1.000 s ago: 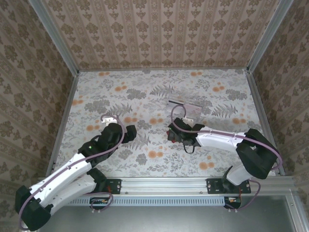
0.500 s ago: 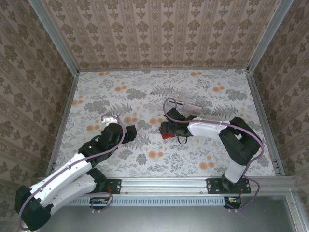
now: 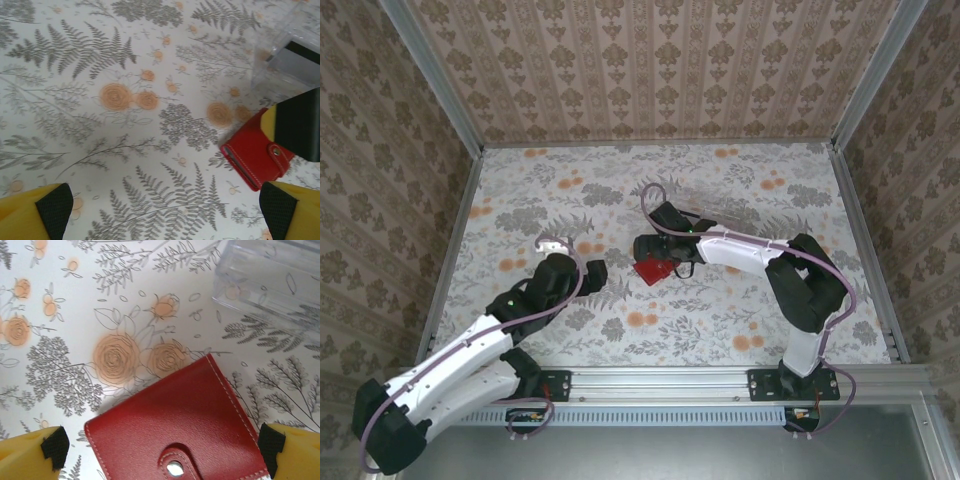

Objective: Take the credit cards out of the card holder

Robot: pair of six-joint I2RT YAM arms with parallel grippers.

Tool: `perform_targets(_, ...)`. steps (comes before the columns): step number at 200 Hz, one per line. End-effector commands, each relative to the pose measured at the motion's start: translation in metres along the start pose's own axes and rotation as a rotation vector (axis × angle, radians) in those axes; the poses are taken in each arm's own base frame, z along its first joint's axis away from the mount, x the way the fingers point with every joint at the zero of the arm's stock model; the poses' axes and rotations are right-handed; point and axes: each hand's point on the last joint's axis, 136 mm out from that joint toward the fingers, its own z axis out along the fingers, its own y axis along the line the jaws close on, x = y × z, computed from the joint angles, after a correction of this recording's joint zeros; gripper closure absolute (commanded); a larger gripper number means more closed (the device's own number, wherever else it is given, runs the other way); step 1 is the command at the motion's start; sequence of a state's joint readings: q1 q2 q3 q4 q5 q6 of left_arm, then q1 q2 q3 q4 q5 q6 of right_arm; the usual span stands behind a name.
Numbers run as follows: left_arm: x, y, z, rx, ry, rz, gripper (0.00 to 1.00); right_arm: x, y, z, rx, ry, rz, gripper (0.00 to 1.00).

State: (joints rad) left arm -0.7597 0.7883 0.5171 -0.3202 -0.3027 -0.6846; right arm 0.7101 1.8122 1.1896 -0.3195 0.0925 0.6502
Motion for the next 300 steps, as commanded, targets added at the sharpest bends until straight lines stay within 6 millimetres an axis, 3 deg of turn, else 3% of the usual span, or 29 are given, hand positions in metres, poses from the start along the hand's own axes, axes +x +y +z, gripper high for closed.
perform_targets(1,-0.001,-0.014,0.015,0.098,0.007,-0.021,0.05,0.005,-0.018,-0.024,0.108,-0.049,-0.012,0.00)
perform_targets(28,-0.001,-0.018,0.037,0.128,0.069,-0.089,0.05,0.009,-0.027,-0.031,0.253,-0.075,-0.120,0.16)
perform_targets(45,0.000,-0.021,0.045,0.124,0.097,-0.084,0.03,0.014,-0.018,-0.026,0.293,-0.054,-0.198,0.39)
perform_targets(58,0.001,-0.021,0.047,0.117,0.106,-0.084,0.01,0.019,-0.014,-0.022,0.322,-0.032,-0.229,0.49)
perform_targets(115,0.006,-0.016,0.046,0.104,0.109,-0.087,0.00,0.021,0.000,-0.003,0.325,0.011,-0.254,0.54)
perform_targets(195,0.008,-0.014,0.043,0.103,0.107,-0.085,0.00,0.036,-0.010,0.013,0.372,0.057,-0.255,0.61)
perform_targets(227,0.007,-0.013,0.040,0.105,0.101,-0.085,0.00,0.038,-0.012,0.015,0.372,0.059,-0.258,0.72)
perform_targets(269,0.008,-0.013,0.039,0.110,0.101,-0.089,0.00,0.036,-0.011,0.007,0.355,0.042,-0.265,1.00)
perform_targets(300,0.009,-0.017,0.039,0.128,0.111,-0.104,0.00,0.030,0.001,-0.009,0.302,-0.008,-0.313,1.00)
